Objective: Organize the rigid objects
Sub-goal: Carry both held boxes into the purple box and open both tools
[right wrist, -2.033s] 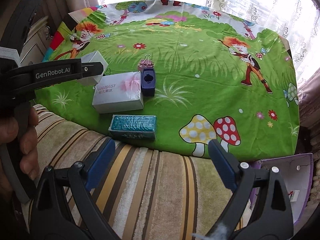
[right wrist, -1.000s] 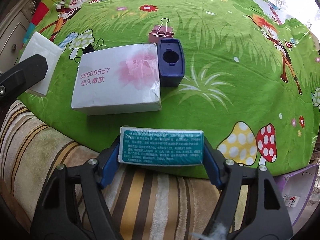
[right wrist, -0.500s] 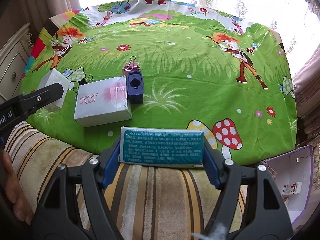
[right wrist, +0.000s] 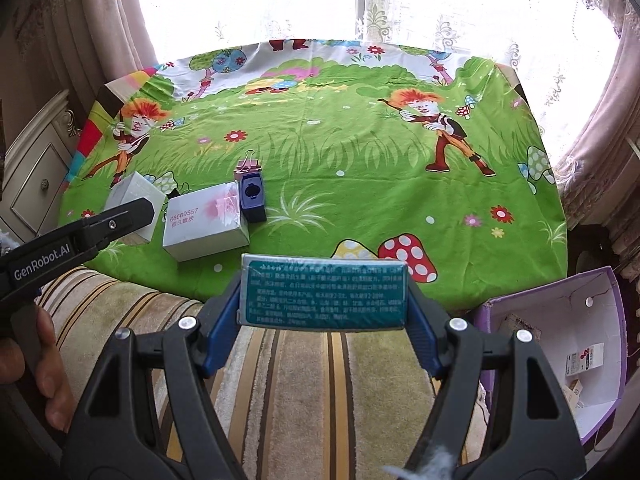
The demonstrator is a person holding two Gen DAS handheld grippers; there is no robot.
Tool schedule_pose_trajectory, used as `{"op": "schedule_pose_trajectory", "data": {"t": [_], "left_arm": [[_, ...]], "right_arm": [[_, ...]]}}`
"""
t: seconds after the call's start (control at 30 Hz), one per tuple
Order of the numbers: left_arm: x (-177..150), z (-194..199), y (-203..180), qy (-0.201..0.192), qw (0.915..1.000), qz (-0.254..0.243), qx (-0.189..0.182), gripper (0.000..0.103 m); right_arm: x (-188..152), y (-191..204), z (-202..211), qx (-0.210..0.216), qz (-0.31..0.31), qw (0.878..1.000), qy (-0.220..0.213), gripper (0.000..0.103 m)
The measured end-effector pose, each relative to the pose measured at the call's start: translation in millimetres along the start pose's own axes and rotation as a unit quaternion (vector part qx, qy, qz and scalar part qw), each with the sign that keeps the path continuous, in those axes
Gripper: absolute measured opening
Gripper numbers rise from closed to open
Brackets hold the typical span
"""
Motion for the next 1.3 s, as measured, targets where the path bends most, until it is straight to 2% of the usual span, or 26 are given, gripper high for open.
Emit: {"op": "schedule_pose_trajectory", "data": {"t": [0.33, 0.73, 1.0, 1.3], "left_arm": [[-21.0, 7.0, -44.0, 0.022, 0.9983, -0.038, -0.038, 0.047], [-45.5, 10.3, -95.7, 0.049, 0.9924, -0.092, -0.065, 0.047], [-68.8, 9.7, -141.9, 0.068, 0.9825, -0.155, -0.078, 0.047], [-95.8, 2.6, -190.4, 0.094, 0.9653, -0.22, -0.106, 0.047]], "right_arm": [[-18.7, -28.8, 31.5, -0.002, -0.02, 1.0, -0.021, 0.075], [-43.4, -69.1, 61.4, -0.031, -0.037, 0.998, -0.038, 0.075], [-66.5, -110.7, 79.9, -0.063, -0.065, 0.995, -0.041, 0.075], [-87.7, -166.2, 102.4, -0.11, -0.108, 0.987, -0.047, 0.075]]}}
Point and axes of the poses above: each gripper's, at about its wrist camera, not at the fingertips, and z roughly against the way its jaws point, y to its left, x to its top, the point moved 2 cm from there along -z, roughly the way its jaws point, and after that the axes turned 1 degree about -x, right-handed, at the moved point
